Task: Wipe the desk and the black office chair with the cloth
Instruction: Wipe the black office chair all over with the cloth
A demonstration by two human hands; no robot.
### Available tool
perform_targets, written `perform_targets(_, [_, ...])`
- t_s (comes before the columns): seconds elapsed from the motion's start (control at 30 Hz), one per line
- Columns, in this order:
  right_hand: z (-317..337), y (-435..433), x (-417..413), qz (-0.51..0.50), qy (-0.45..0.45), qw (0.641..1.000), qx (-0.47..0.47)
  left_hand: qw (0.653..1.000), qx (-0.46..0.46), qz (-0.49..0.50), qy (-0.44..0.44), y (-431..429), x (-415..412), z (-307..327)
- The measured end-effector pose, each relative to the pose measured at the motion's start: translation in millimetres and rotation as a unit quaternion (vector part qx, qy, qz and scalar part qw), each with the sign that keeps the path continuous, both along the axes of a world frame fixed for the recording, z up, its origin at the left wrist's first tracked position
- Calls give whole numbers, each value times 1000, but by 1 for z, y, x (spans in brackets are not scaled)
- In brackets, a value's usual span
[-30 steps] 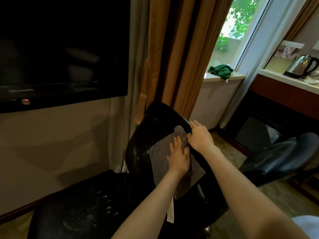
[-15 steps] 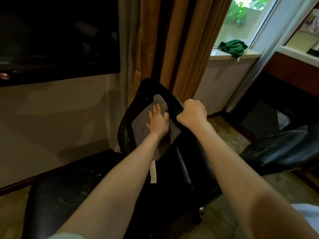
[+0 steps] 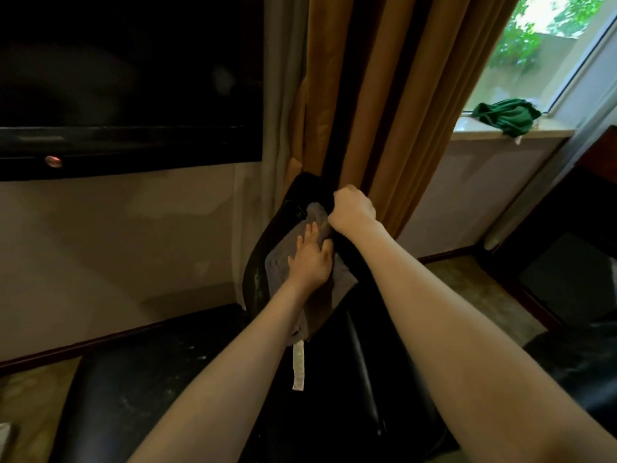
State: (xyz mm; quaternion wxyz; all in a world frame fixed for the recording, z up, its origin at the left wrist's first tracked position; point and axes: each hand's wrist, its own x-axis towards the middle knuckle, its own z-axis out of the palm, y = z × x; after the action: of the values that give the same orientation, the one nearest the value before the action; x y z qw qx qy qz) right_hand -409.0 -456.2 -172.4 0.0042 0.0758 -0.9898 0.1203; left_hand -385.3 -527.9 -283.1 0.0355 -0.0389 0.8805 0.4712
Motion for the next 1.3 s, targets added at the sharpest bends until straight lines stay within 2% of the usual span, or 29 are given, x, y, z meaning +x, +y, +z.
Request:
perform_targets(0.23, [-10,10,-5,3,32,996,-87,997,-52,38,-33,-20,-47,6])
perform_targets(0.4, [-12,18,-9,14,24,996,-86,991,-119,33,-48,-30,-69,12])
perform_targets(0.6, [-15,24,-9,15,13,996,-91,984,-157,24,-77,-54,-102,7])
perform_targets(0.73, [-17,25,-9,11,25,995,-98,984,-175,6,-26,-59,-107,2])
perform_targets(0.9, [-21,28,-6,9,36,993,-112,976,-205,-71,20,-67,-90,2])
perform_targets(1.1, [-18,27,4,1,27,993,-113,951,-277,-137,31,-60,-56,15])
perform_targets(1.3, [-14,31,13,-23,16,989,-148,928,-316,-177,86,-47,-25,15])
